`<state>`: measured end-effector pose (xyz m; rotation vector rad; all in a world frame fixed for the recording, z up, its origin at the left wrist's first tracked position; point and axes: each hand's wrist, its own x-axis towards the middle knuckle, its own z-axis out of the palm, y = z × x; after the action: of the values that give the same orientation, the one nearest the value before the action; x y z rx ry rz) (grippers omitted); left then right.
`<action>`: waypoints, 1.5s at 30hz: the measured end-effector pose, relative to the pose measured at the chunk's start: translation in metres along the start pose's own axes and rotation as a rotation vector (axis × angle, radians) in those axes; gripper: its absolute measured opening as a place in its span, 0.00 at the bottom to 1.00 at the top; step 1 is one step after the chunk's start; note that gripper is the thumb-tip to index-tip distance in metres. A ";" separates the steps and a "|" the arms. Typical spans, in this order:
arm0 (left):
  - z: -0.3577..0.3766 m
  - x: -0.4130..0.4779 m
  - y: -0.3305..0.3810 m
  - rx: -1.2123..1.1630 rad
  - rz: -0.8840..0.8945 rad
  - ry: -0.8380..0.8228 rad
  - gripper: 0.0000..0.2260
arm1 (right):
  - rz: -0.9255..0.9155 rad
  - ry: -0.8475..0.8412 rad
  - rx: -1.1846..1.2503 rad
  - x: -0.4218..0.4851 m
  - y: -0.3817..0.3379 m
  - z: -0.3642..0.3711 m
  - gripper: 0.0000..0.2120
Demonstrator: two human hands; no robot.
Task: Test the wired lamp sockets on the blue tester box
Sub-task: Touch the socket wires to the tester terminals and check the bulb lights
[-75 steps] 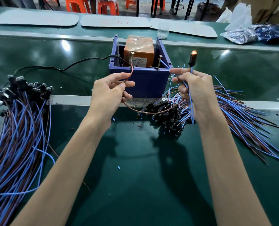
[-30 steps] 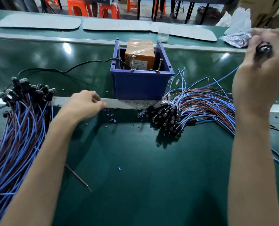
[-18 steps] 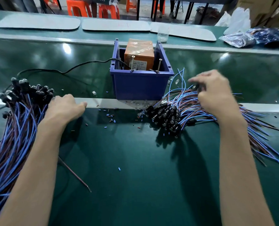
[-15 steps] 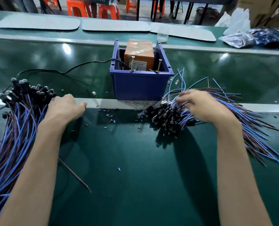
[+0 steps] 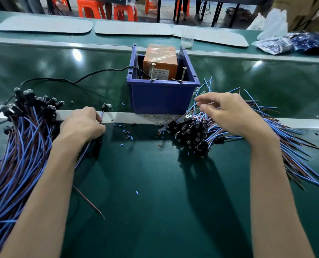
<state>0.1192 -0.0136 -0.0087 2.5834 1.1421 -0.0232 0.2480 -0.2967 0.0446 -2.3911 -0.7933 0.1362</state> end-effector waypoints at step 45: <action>-0.046 -0.093 0.099 -2.165 -0.236 -0.349 0.17 | -0.024 0.261 1.085 -0.016 -0.055 -0.017 0.13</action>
<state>0.1224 -0.1291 0.0752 0.4731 0.5165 0.4186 0.2118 -0.2799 0.0887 -1.3319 -0.4354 0.1797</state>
